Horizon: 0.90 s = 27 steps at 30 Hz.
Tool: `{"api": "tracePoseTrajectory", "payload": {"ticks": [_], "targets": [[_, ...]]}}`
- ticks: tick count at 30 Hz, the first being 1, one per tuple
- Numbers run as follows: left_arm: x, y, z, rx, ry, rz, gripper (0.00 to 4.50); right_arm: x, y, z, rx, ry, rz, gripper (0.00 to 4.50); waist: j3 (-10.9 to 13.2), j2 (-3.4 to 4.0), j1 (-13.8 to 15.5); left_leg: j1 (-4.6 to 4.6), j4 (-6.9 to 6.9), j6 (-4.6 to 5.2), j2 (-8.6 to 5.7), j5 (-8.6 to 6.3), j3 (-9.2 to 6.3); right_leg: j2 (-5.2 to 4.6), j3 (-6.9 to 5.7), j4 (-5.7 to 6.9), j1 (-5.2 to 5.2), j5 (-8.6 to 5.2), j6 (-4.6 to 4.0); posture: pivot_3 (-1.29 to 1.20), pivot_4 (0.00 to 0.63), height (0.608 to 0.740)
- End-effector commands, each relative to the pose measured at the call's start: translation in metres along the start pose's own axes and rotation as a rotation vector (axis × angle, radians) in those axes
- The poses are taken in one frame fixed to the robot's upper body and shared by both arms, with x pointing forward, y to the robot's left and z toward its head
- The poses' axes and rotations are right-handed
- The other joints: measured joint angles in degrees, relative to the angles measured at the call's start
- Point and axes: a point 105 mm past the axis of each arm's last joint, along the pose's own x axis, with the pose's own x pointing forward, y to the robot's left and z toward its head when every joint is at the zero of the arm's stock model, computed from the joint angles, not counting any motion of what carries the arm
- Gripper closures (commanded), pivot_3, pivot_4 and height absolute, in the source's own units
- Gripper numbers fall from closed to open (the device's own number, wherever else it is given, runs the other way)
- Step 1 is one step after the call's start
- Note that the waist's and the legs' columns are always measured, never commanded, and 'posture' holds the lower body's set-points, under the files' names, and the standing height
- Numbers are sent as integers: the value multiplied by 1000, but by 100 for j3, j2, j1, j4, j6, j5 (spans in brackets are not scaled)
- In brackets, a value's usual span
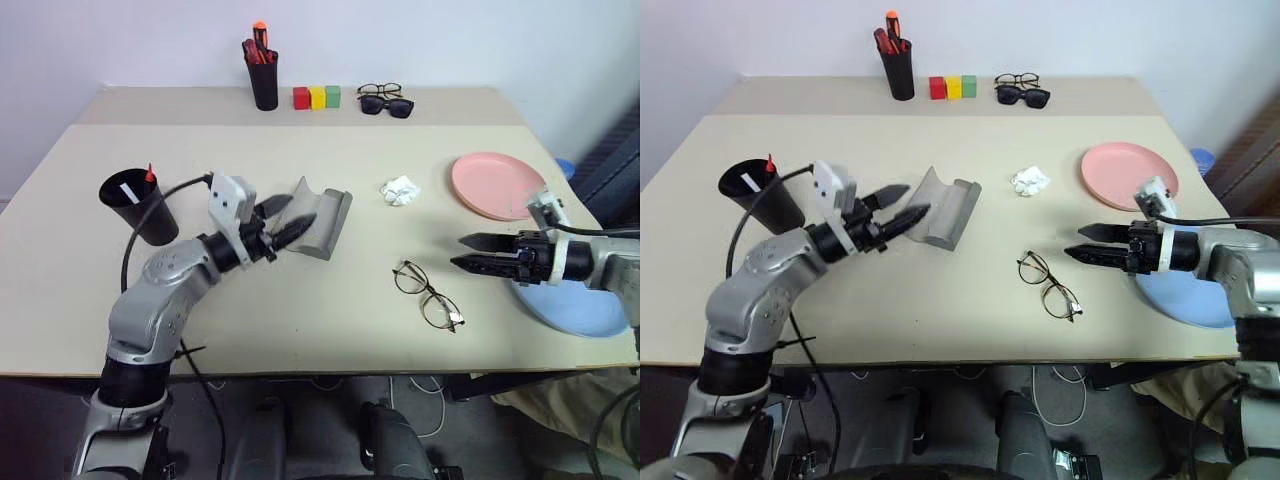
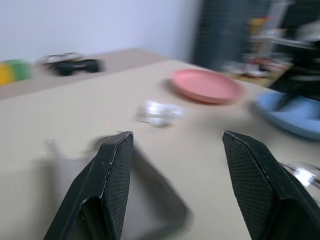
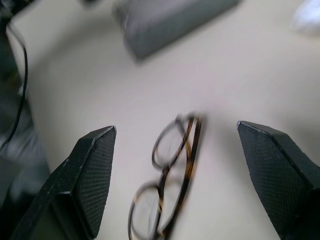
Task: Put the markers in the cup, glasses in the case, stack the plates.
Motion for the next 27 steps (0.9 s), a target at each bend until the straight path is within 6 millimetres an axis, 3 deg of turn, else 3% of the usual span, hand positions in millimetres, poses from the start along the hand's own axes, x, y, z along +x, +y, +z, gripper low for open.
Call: {"api": "tracePoseTrajectory", "payload": {"ticks": [1, 6, 12, 21, 25, 27], "targets": [[23, 16, 3, -74, 46, 169, 1625, -6, 27, 18, -31, -177, -80, 571, -2, -5, -2, 0, 3, 0, 1, 0, -7, 5, -1, 1, 2, 0, 0, 0, 150, 740], [67, 25, -19, -174, 254, 318, 1625, -8, 45, 8, 9, -294, -208, 571, -1, -8, 10, -4, 13, 1, -1, 0, -12, 9, 0, -3, 5, -1, -6, 0, 150, 740], [97, 12, -34, -280, 350, 295, 1625, -9, 54, 12, 3, -323, -255, 571, -1, -8, -42, -4, 4, 7, -1, -4, -12, 10, 2, -8, 1, -2, -9, 0, 150, 740], [105, -3, -58, -289, 512, 259, 1625, -21, 57, 14, -3, -342, -298, 571, 0, -9, -5, -9, 2, 8, -1, -6, -12, 10, 2, -13, 0, -3, -10, 0, 150, 740], [112, -20, -68, -263, 560, 148, 1625, -20, 58, 11, 3, -345, -317, 571, 0, -9, 3, -9, 3, 8, -1, -6, -11, 10, 2, -16, 1, -3, -11, 0, 150, 740], [113, -25, -72, -213, 583, 95, 2169, -21, 58, 10, 8, -353, -327, 517, 0, -9, 2, -11, 3, 9, -1, -7, -11, 9, 1, -20, 0, -3, -11, 0, 150, 740]]}}
